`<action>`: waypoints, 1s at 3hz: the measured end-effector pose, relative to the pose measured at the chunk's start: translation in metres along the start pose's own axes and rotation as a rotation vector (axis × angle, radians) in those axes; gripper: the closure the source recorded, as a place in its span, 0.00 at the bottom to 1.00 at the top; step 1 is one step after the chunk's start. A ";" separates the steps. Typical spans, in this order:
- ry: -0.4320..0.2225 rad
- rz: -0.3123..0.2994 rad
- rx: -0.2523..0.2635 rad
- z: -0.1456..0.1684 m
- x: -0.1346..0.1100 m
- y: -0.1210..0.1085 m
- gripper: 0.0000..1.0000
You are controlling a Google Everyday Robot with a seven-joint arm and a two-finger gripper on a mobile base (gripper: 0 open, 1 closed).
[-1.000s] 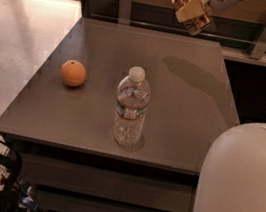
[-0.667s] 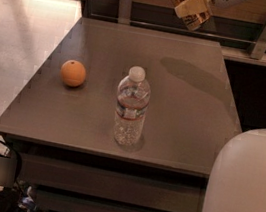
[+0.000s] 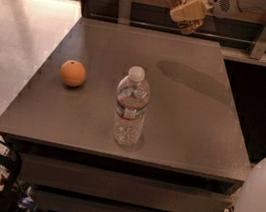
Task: Place orange can upright
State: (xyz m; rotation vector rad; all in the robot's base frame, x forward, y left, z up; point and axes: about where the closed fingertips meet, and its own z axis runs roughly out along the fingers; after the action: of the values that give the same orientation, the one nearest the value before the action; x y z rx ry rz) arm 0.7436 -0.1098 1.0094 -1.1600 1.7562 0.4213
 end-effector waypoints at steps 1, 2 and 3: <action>-0.075 0.007 -0.033 0.010 0.005 0.019 1.00; -0.125 0.032 -0.062 0.023 0.013 0.035 1.00; -0.188 0.072 -0.114 0.046 0.022 0.040 1.00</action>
Offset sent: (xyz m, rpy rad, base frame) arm -0.0316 0.0353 -0.0473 0.1945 -0.0044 0.0772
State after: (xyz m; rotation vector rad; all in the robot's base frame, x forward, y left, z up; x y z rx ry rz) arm 0.7315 -0.0687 0.9604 -1.1005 1.6307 0.6602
